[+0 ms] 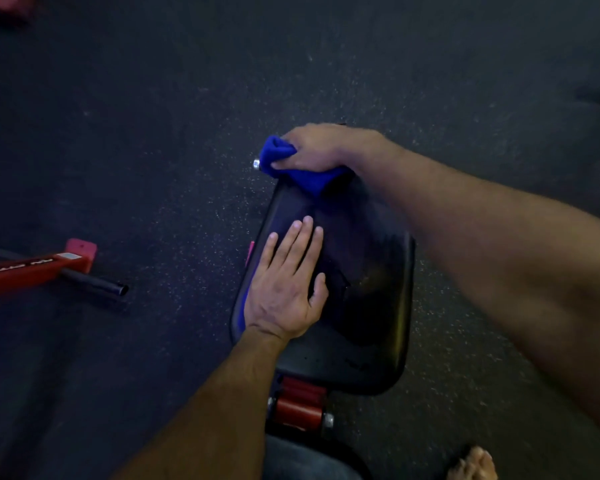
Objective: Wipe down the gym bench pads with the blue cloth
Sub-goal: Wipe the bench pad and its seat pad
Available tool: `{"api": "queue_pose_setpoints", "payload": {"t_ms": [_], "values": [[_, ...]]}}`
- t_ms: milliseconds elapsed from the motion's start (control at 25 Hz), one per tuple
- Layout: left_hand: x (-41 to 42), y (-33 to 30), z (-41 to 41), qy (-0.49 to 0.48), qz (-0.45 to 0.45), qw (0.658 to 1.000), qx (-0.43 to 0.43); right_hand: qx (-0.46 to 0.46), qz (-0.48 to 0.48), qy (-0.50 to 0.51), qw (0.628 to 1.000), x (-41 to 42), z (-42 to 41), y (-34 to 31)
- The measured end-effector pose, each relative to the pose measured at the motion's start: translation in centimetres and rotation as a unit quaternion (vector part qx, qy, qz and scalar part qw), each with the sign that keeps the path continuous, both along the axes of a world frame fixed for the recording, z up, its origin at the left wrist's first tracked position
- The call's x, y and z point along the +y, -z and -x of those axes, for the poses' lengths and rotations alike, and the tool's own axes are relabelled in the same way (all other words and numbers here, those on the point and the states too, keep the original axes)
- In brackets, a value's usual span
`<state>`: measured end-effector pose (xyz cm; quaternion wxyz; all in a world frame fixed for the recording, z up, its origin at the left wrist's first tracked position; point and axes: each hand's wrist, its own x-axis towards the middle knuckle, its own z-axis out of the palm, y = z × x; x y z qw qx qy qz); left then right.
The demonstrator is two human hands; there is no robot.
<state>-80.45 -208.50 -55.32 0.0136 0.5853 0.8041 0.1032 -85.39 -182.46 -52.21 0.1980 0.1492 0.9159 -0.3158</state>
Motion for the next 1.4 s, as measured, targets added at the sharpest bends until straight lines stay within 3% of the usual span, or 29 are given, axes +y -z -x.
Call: {"api": "queue_pose_setpoints", "payload": {"t_ms": [120,200,320,480,600,680,800,880,1040,1120,1200,1280,1400], "values": [[-0.2,0.2,0.0,0.001,-0.003,1.0,-0.003,0.033,0.094,0.109,0.989,2.7,-4.9,0.5],[-0.3,0.5,0.0,0.001,0.002,1.0,0.001,0.034,0.171,0.219,0.96,4.3,-10.7,0.8],[-0.2,0.4,0.0,0.003,0.007,1.0,0.0,0.033,0.196,0.293,0.935,4.3,-14.9,1.0],[-0.2,0.4,-0.1,0.001,0.017,1.0,0.003,0.01,0.087,0.155,0.984,3.8,-7.1,1.2],[-0.1,0.4,0.0,0.001,0.015,1.0,-0.001,-0.013,0.025,0.059,0.998,1.6,-1.3,1.1],[-0.1,0.2,-0.1,0.0,0.015,1.0,-0.001,-0.014,0.018,0.041,0.999,0.9,-0.8,1.3],[0.0,0.2,-0.1,-0.003,0.007,1.0,-0.004,0.025,0.071,0.103,0.992,2.7,-4.5,0.9],[-0.1,0.3,-0.1,-0.001,0.001,1.0,-0.005,0.049,0.137,0.21,0.967,3.7,-10.0,0.7],[0.0,0.4,-0.1,0.001,0.001,1.0,-0.005,0.074,0.293,0.419,0.856,2.1,-18.8,1.3],[-0.1,0.6,-0.2,0.001,-0.001,1.0,-0.002,0.071,0.249,0.419,0.87,2.1,-17.4,1.2],[-0.4,0.6,-0.2,0.006,-0.007,1.0,0.001,0.055,0.178,0.334,0.924,2.5,-13.5,0.7],[-0.2,0.2,-0.4,0.003,-0.011,1.0,0.001,0.018,0.12,0.275,0.954,2.6,-10.2,0.4],[-0.2,0.0,-0.4,-0.006,-0.001,1.0,-0.01,0.075,0.08,0.368,0.923,1.4,-12.1,0.7]]}}
